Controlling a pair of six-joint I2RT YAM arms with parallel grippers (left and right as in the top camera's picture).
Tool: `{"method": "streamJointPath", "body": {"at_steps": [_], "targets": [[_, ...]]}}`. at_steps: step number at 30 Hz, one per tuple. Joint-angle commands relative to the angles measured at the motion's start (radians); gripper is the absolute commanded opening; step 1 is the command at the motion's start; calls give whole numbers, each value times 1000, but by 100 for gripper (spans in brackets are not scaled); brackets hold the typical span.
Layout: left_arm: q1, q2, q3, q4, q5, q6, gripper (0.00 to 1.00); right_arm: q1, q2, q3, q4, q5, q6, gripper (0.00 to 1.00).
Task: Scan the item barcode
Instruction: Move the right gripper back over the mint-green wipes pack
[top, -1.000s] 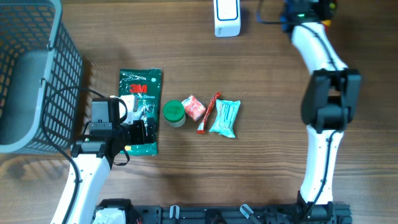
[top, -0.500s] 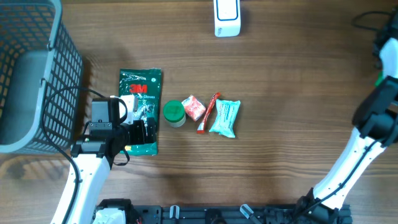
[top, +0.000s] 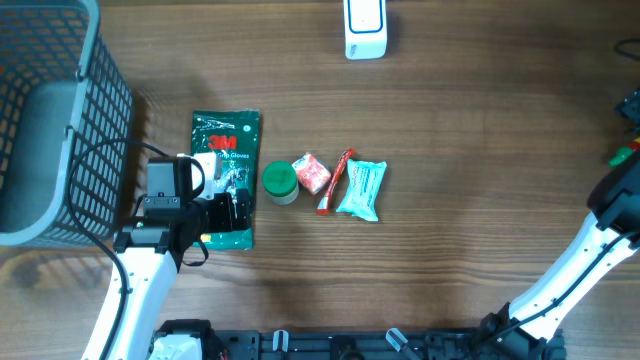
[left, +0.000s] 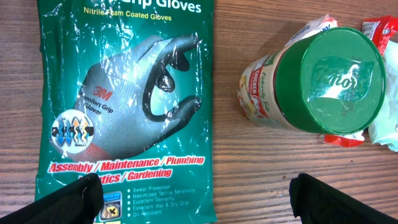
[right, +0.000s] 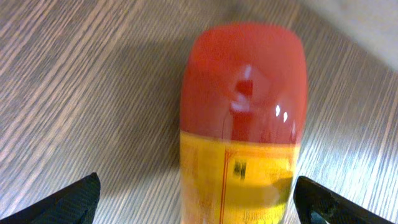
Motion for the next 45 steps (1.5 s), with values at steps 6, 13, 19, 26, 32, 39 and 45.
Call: {"method": "streamJointPath", "body": {"at_steps": [6,13,19,26,32,39,45], "targets": [[8,3,0,3,-5,-9,100,103,-396,35,-143,-225,254,100],[8,3,0,3,-5,-9,100,423,-511,35,-378,-246,366,100],[8,3,0,3,-5,-9,100,742,-511,31,-663,-239,514,100],[8,3,0,3,-5,-9,100,1019,-511,-13,-794,-273,496,100],[8,3,0,3,-5,-9,100,1192,-511,-261,-666,-187,503,99],[8,3,0,3,-5,-9,100,1257,-511,-651,-217,-201,385,91],[8,3,0,3,-5,-9,100,1259,-509,-703,-89,-263,319,84]]}}
